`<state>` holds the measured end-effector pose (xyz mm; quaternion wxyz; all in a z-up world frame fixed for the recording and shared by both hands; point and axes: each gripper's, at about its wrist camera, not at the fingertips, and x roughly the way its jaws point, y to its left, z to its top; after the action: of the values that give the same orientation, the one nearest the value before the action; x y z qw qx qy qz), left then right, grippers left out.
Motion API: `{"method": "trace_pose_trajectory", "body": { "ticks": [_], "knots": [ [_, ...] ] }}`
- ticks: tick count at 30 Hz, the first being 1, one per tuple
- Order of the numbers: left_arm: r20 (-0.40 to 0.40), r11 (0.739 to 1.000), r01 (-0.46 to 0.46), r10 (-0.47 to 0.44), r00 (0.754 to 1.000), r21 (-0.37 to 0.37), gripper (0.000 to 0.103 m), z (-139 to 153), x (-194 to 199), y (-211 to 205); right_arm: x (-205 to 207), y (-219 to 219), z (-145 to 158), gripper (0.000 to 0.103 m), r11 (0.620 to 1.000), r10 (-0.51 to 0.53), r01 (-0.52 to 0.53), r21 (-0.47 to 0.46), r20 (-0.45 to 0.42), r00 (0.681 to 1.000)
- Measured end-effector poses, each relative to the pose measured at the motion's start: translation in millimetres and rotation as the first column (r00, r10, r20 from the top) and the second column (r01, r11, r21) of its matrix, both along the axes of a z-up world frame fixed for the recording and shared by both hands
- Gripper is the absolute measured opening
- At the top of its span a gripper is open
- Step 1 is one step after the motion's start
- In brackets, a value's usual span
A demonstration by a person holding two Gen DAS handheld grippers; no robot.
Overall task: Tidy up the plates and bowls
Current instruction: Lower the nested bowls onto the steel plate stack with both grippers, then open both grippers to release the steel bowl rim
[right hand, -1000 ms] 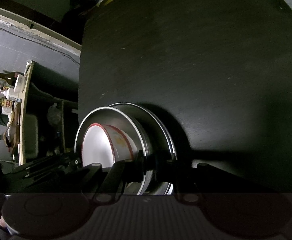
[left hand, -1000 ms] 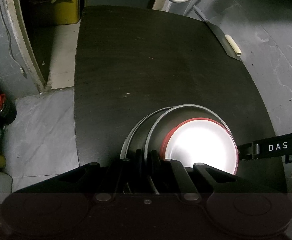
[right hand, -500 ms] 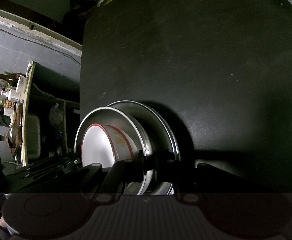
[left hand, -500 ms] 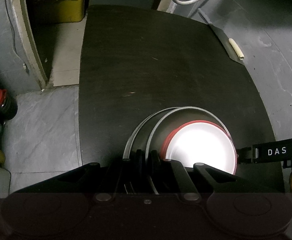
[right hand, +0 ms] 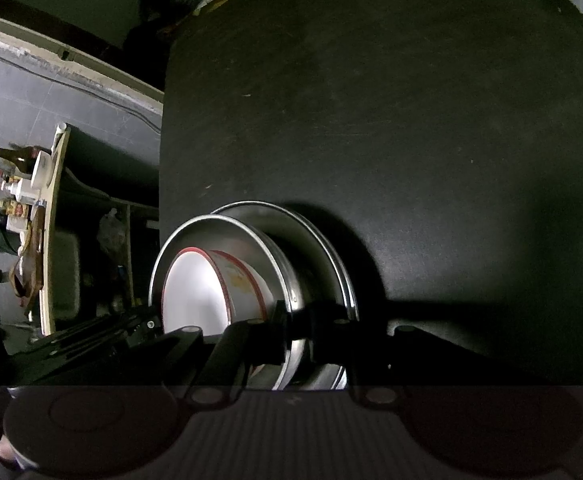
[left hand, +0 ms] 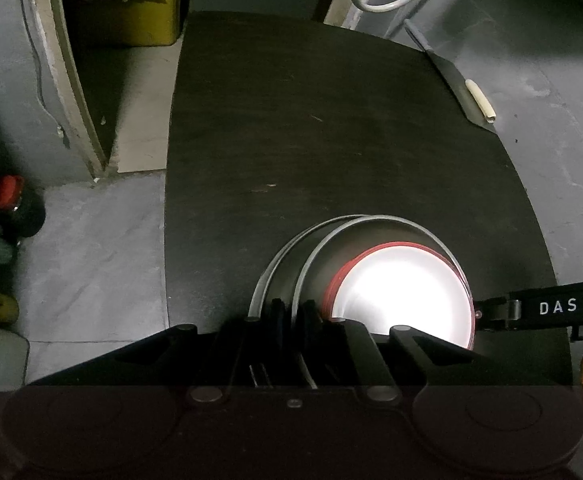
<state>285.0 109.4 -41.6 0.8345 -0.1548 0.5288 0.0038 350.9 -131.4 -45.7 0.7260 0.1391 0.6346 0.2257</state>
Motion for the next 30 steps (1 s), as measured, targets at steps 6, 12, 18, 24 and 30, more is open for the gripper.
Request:
{"method": "trace_pose_trajectory", "body": {
  "ticks": [6, 12, 18, 24, 30],
  "knots": [
    [0.004, 1.000, -0.016, 0.016, 1.000, 0.016, 0.015, 2, -2, -3, 1, -1, 9, 0.027, 1.000, 0.004, -0.003, -0.018, 0.042, 0.999],
    [0.002, 0.999, -0.024, 0.024, 1.000, 0.038, 0.017, 5, -3, -8, -1, -3, 10, 0.028, 1.000, 0.001, 0.000, -0.019, 0.052, 0.999],
    [-0.001, 0.996, -0.038, 0.038, 0.999, 0.082, 0.032, 8, -5, -9, -2, -7, 9, 0.030, 1.000, -0.012, 0.013, -0.008, 0.064, 0.998],
    [0.006, 0.990, -0.067, 0.067, 0.998, 0.126, 0.049, 12, -8, -7, -3, -9, 12, 0.033, 1.000, -0.009, 0.010, -0.010, 0.083, 0.997],
    [0.014, 0.983, -0.097, 0.096, 0.995, 0.154, 0.063, 18, -13, -6, -3, -10, 16, 0.049, 0.999, -0.007, 0.011, -0.040, 0.111, 0.994]
  ]
}}
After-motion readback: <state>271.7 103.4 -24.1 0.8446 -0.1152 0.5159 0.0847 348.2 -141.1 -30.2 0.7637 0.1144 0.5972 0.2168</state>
